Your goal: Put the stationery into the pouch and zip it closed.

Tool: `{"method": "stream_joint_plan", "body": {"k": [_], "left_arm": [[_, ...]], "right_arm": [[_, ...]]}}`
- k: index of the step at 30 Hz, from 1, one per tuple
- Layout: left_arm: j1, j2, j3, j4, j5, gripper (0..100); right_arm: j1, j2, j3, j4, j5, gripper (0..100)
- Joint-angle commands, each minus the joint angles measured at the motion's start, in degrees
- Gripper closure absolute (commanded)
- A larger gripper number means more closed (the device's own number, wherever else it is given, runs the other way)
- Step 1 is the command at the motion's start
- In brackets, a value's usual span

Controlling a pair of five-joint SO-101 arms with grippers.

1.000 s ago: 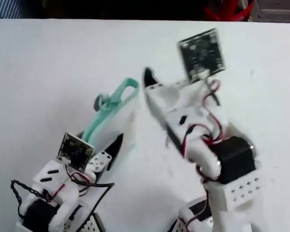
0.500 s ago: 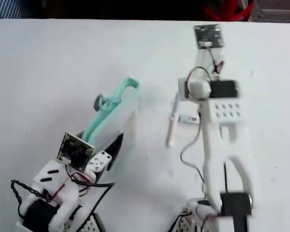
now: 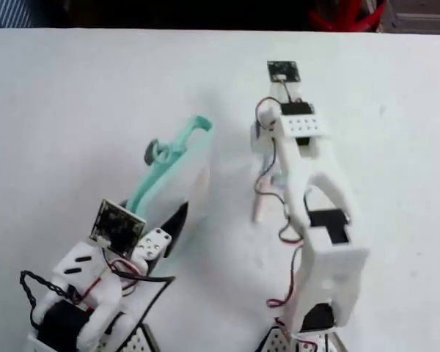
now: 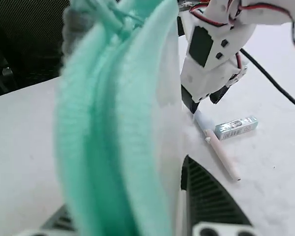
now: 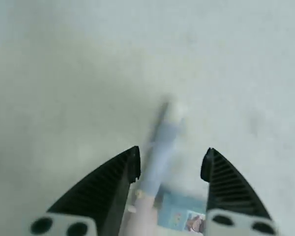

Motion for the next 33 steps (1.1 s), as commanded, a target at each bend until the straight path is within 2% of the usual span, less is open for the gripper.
{"method": "stream_joint_plan", "body": {"k": [1,4,7,9,14,19,26,33], "left_arm": [[-0.5,0.0,-0.3,-1.4,-0.4,83],[-0.5,0.0,-0.3,-1.4,-0.4,83],[-0.5,0.0,-0.3,-1.4,-0.4,83],[-0.5,0.0,-0.3,-1.4,-0.4,83],[-0.5,0.0,-0.3,-1.3,-0.4,83],[-0.5,0.0,-0.3,-1.1,-0.4,83],[-0.5,0.0,-0.3,-1.1,-0.4,83],[-0.5,0.0,-0.3,-1.1,-0.4,83]], "right_arm": [[-0.9,5.1,-7.9,1.4,-0.6,80.0],[-0.6,10.2,-13.2,4.0,-0.3,83.7],[0.5,14.2,-18.0,8.1,-0.6,99.1],[0.7,16.7,-20.0,9.7,-0.4,95.3],[0.5,17.6,-25.5,15.5,-0.6,98.0],[-0.4,7.4,-32.5,23.8,-0.6,98.1],[-5.7,-16.5,-33.6,32.0,-0.3,98.1],[-8.5,-37.8,-33.7,32.1,-0.2,98.1]]}}
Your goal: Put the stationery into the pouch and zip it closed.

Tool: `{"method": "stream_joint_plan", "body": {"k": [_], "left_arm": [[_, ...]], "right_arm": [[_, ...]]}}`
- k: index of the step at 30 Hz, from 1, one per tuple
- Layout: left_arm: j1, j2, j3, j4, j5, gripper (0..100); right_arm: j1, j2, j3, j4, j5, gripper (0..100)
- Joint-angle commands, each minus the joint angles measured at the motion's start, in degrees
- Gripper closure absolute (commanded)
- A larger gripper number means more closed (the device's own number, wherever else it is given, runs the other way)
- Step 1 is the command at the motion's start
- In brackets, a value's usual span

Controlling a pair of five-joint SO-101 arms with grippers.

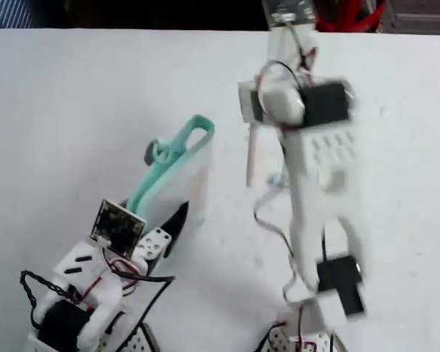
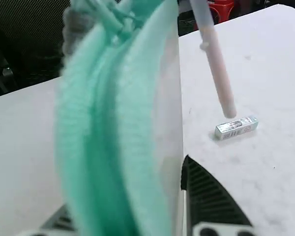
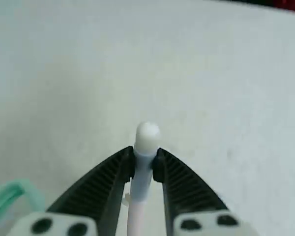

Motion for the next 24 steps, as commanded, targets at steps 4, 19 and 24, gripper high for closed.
{"method": "stream_joint_plan", "body": {"k": [4,19,24], "left_arm": [[-0.5,0.0,-0.3,-0.9,-0.4,83],[-0.4,0.0,-0.3,-0.8,-0.4,83],[-0.4,0.0,-0.3,-1.0,-0.4,83]], "right_arm": [[-1.2,-17.1,-2.6,-6.2,-0.4,98.1],[-8.1,-22.3,7.6,-29.0,-9.8,98.1],[-8.5,-22.8,12.0,-25.3,-10.0,98.1]]}}
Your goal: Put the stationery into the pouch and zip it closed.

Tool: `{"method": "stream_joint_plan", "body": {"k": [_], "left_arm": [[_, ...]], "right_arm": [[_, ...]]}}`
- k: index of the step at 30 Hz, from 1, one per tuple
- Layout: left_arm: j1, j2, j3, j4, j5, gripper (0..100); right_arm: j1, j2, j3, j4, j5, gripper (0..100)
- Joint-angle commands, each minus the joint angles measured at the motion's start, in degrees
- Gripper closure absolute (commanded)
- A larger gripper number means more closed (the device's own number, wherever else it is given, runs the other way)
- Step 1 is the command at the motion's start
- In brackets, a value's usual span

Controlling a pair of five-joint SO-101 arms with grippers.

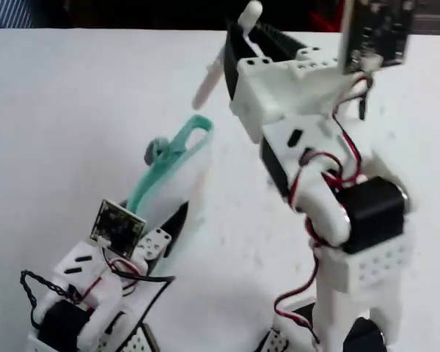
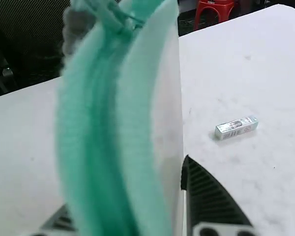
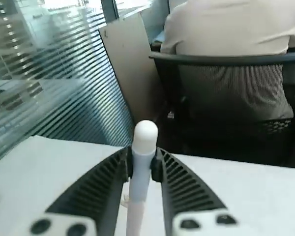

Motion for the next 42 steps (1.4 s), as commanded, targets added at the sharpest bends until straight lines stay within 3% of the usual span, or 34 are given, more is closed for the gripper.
{"method": "stream_joint_plan", "body": {"k": [1,17,26,42], "left_arm": [[-0.4,0.0,-0.3,-1.0,-0.4,83],[-0.4,0.0,-0.2,-0.9,-0.4,83],[-0.4,0.0,-0.2,-1.0,-0.4,83],[-0.4,0.0,-0.2,-0.9,-0.4,83]], "right_arm": [[-0.7,-0.7,0.4,2.2,-1.0,98.1],[-3.7,-0.1,-11.9,9.5,-1.0,98.1],[-5.1,0.3,-10.8,18.2,-0.7,98.1],[-8.2,13.3,-9.4,19.4,-3.6,98.1]]}}
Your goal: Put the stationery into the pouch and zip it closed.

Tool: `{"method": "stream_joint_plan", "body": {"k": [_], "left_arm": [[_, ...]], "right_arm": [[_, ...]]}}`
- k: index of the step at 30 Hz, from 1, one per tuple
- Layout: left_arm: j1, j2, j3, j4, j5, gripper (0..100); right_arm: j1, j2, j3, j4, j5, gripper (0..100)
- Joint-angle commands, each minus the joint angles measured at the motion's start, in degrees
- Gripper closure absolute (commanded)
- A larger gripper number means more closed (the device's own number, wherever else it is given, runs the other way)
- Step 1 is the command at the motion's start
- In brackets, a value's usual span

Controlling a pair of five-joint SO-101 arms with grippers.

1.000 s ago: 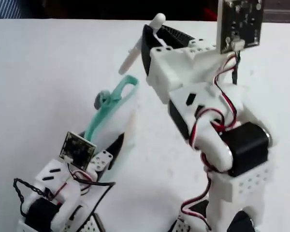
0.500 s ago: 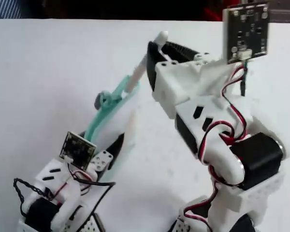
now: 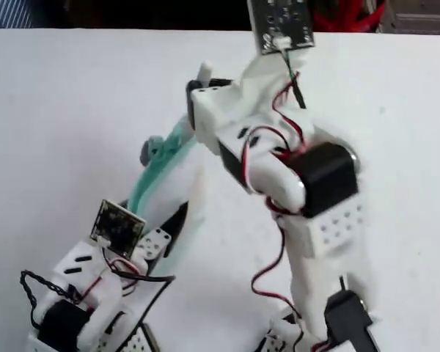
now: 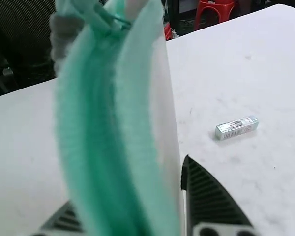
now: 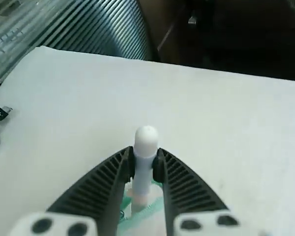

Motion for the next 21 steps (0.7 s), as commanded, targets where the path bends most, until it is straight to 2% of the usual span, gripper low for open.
{"method": "stream_joint_plan", "body": {"k": [1,16,18,21], "left_arm": [[-0.4,0.0,-0.2,-0.9,-0.4,83],[-0.4,0.0,-0.2,-0.9,-0.4,83],[-0.4,0.0,-0.2,-0.9,-0.4,83],[-0.4,0.0,-0.2,-1.0,-0.4,83]], "right_arm": [[-0.1,2.0,0.0,1.1,-1.0,98.1],[1.0,10.9,-0.1,8.5,1.1,97.6],[-0.7,10.9,-0.6,9.1,4.9,93.2],[-2.4,9.8,-1.5,10.3,6.0,76.5]]}}
